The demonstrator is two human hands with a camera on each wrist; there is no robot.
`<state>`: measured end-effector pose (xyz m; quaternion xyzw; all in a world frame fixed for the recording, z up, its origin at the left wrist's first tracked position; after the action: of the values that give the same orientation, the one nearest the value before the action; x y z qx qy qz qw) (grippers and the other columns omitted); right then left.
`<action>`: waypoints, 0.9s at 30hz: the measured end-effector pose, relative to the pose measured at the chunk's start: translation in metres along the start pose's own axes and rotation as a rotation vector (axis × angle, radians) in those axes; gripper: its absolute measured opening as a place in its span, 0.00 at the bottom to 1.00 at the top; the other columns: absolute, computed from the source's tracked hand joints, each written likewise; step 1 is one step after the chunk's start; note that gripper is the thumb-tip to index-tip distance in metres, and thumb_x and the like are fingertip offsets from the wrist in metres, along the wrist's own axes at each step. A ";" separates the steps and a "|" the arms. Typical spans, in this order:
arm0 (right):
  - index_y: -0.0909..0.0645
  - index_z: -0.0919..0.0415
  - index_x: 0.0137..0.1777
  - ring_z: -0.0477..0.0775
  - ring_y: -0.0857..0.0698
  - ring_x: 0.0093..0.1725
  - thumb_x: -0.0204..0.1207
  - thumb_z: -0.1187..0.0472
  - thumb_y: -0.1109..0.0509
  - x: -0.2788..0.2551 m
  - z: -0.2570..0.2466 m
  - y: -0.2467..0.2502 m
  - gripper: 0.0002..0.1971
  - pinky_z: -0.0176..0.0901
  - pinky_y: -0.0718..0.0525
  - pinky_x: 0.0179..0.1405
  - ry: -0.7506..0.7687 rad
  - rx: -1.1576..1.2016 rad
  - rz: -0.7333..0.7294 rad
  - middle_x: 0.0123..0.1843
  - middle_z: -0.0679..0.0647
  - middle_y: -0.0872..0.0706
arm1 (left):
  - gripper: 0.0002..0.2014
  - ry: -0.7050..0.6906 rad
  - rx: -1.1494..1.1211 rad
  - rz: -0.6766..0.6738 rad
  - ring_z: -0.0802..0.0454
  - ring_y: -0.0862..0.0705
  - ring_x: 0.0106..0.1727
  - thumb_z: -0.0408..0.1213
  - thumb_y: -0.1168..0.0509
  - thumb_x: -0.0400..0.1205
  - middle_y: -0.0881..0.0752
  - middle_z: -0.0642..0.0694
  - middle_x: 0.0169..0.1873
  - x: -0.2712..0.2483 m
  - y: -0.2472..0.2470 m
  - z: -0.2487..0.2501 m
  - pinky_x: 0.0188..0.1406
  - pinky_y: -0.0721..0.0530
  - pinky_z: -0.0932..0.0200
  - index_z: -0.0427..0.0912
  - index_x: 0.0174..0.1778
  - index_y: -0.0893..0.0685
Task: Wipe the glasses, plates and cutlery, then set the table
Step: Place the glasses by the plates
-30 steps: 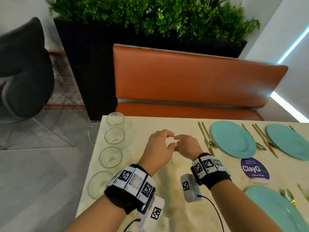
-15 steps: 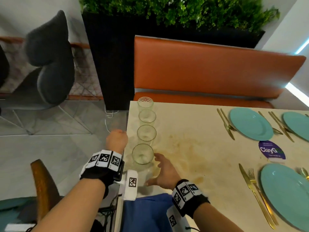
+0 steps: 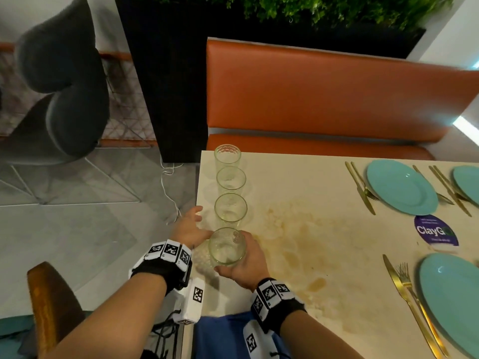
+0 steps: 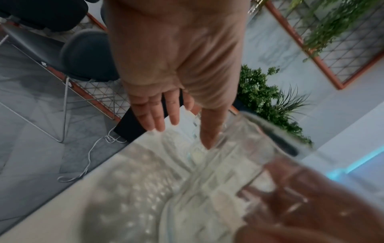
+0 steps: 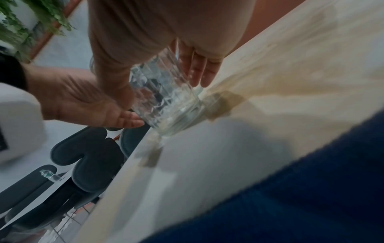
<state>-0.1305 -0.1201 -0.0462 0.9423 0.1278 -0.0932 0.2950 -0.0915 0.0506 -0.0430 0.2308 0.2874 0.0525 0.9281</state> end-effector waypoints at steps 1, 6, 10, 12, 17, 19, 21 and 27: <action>0.29 0.53 0.66 0.52 0.23 0.60 0.44 0.44 0.21 -0.001 0.001 0.004 0.45 0.38 0.24 0.58 0.001 0.004 0.012 0.56 0.46 0.23 | 0.47 -0.018 -0.046 -0.012 0.43 0.26 0.71 0.32 0.20 0.67 0.27 0.42 0.73 0.003 -0.004 0.002 0.67 0.24 0.52 0.44 0.79 0.38; 0.30 0.52 0.67 0.51 0.22 0.58 0.46 0.50 0.17 -0.007 0.009 0.048 0.45 0.36 0.24 0.56 -0.051 0.027 0.087 0.57 0.49 0.24 | 0.62 -0.110 -0.047 -0.008 0.45 0.32 0.77 0.41 0.15 0.57 0.31 0.43 0.75 0.014 -0.030 0.011 0.75 0.31 0.51 0.47 0.83 0.46; 0.31 0.48 0.66 0.51 0.20 0.59 0.42 0.44 0.19 -0.011 0.015 0.084 0.47 0.37 0.21 0.57 -0.064 0.041 0.184 0.61 0.52 0.22 | 0.60 -0.168 -0.095 0.091 0.45 0.33 0.75 0.49 0.14 0.50 0.24 0.42 0.69 0.021 -0.046 0.012 0.74 0.32 0.55 0.50 0.78 0.37; 0.31 0.50 0.66 0.51 0.21 0.59 0.48 0.53 0.14 -0.013 0.018 0.104 0.44 0.35 0.24 0.55 -0.073 0.040 0.233 0.60 0.51 0.21 | 0.50 -0.193 -0.068 0.152 0.44 0.34 0.73 0.44 0.15 0.57 0.21 0.43 0.66 0.019 -0.052 0.014 0.70 0.31 0.57 0.47 0.75 0.32; 0.29 0.52 0.63 0.50 0.20 0.56 0.48 0.51 0.14 -0.025 0.032 0.152 0.42 0.36 0.24 0.53 -0.108 0.031 0.383 0.57 0.50 0.19 | 0.45 -0.277 -0.023 0.192 0.43 0.33 0.67 0.47 0.17 0.57 0.18 0.48 0.58 -0.003 -0.063 0.031 0.66 0.29 0.53 0.46 0.71 0.27; 0.29 0.51 0.64 0.50 0.19 0.56 0.42 0.42 0.19 -0.032 0.042 0.175 0.46 0.38 0.22 0.54 -0.147 0.048 0.452 0.57 0.49 0.19 | 0.46 -0.329 -0.025 0.165 0.44 0.33 0.66 0.50 0.20 0.53 0.18 0.50 0.54 -0.020 -0.076 0.056 0.66 0.29 0.52 0.46 0.70 0.25; 0.29 0.51 0.65 0.51 0.19 0.57 0.43 0.43 0.20 -0.039 0.051 0.207 0.45 0.40 0.21 0.55 -0.180 0.071 0.525 0.56 0.48 0.19 | 0.45 -0.403 -0.028 0.118 0.45 0.33 0.66 0.45 0.16 0.55 0.19 0.49 0.53 -0.035 -0.096 0.087 0.67 0.29 0.51 0.46 0.70 0.25; 0.28 0.58 0.66 0.50 0.19 0.54 0.56 0.63 0.15 -0.066 0.095 0.330 0.37 0.29 0.24 0.47 -0.253 0.199 0.736 0.56 0.52 0.18 | 0.42 -0.612 -0.027 -0.005 0.48 0.34 0.64 0.41 0.16 0.60 0.19 0.52 0.54 -0.073 -0.184 0.190 0.62 0.29 0.54 0.46 0.70 0.25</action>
<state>-0.1051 -0.4493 0.0694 0.9302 -0.2651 -0.1088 0.2294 -0.0522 -0.2048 0.0480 0.2227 -0.0056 -0.0178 0.9747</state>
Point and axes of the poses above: each hand's wrist, its own x-axis towards the middle knuckle, its own y-axis out of the back of the hand, z = x × y, the point moved 2 cm from there along x, towards the middle knuckle
